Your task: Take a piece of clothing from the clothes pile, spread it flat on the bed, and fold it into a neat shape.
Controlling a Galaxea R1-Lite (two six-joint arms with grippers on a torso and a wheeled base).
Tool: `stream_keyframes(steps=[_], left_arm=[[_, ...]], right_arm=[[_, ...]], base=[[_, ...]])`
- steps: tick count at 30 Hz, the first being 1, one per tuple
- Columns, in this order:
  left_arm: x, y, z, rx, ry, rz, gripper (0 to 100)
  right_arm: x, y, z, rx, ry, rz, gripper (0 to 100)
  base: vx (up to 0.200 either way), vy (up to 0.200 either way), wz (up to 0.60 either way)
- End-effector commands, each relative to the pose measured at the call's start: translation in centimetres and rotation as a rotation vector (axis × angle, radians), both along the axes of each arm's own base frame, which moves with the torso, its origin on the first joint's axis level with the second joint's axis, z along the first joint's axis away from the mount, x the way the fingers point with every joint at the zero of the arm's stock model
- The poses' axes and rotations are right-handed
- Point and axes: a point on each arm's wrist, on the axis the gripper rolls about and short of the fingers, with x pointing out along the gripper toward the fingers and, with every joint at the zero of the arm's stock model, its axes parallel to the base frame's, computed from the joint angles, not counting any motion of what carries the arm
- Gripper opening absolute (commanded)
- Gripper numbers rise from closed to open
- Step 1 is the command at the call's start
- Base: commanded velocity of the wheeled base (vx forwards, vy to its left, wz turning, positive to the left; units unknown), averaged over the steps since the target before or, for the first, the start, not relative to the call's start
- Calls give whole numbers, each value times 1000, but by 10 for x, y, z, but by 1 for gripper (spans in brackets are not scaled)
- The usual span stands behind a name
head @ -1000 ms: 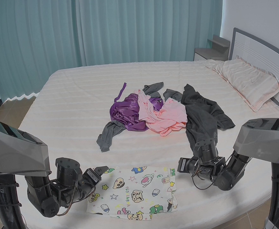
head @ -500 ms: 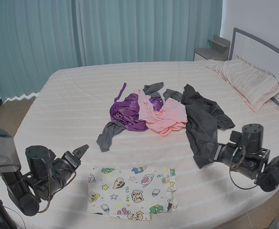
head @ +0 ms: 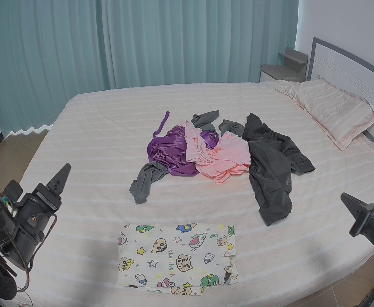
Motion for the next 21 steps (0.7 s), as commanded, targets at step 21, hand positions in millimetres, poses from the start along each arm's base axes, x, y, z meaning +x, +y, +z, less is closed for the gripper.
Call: stream_keyframes(steps=[21], left_arm=[[-180, 57, 12, 290, -36, 300, 100]], right_arm=[[-135, -46, -65, -277, -136, -349, 0]], base=[[0, 0, 0]])
